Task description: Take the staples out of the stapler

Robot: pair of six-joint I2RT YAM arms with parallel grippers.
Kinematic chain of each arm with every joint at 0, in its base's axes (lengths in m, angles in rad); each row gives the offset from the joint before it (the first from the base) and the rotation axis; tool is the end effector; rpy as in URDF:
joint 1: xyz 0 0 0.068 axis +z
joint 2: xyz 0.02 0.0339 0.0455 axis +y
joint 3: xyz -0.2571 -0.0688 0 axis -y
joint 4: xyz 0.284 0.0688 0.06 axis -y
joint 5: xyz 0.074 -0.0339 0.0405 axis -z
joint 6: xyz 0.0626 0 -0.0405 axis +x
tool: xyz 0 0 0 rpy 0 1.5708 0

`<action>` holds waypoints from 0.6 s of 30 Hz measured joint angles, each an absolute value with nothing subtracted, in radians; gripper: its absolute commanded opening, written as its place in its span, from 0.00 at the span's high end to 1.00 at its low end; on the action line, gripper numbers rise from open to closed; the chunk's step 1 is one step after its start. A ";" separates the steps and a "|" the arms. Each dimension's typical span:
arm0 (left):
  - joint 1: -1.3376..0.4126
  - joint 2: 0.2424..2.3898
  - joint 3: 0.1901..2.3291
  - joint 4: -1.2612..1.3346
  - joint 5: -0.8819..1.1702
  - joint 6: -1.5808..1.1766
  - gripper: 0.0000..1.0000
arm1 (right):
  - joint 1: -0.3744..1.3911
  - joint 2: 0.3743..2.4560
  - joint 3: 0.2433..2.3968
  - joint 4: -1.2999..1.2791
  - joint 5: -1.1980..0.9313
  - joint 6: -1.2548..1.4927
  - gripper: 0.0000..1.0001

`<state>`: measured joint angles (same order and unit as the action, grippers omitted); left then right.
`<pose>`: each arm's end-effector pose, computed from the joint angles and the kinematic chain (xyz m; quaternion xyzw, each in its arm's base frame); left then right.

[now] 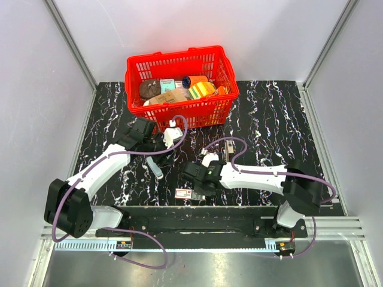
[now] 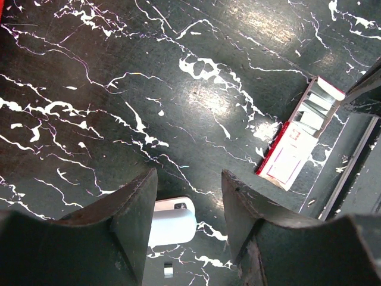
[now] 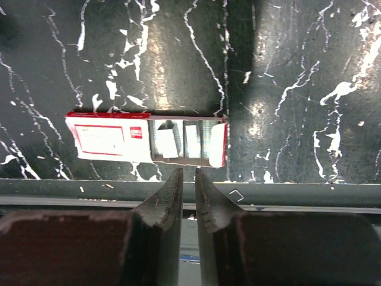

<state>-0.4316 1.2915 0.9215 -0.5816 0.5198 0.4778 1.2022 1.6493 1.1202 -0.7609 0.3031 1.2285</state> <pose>0.2686 -0.1580 0.2094 0.4746 0.7926 -0.2379 0.3000 0.1445 0.3223 0.1497 0.0340 0.9784 0.0777 0.1883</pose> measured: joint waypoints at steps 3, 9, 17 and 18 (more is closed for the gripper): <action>-0.434 1.291 0.907 -0.575 0.519 0.506 0.48 | 1.194 1.625 1.074 -0.739 0.302 1.230 0.78; -0.522 1.312 0.813 -0.574 0.488 0.591 0.48 | 1.095 1.402 0.779 -0.575 0.243 1.252 0.76; -0.645 1.346 0.732 -0.560 0.405 0.676 0.49 | 1.015 1.325 0.612 -0.373 0.155 1.262 0.75; -0.654 1.347 0.725 -0.554 0.397 0.683 0.49 | 1.010 1.329 0.612 -0.347 0.144 1.262 0.75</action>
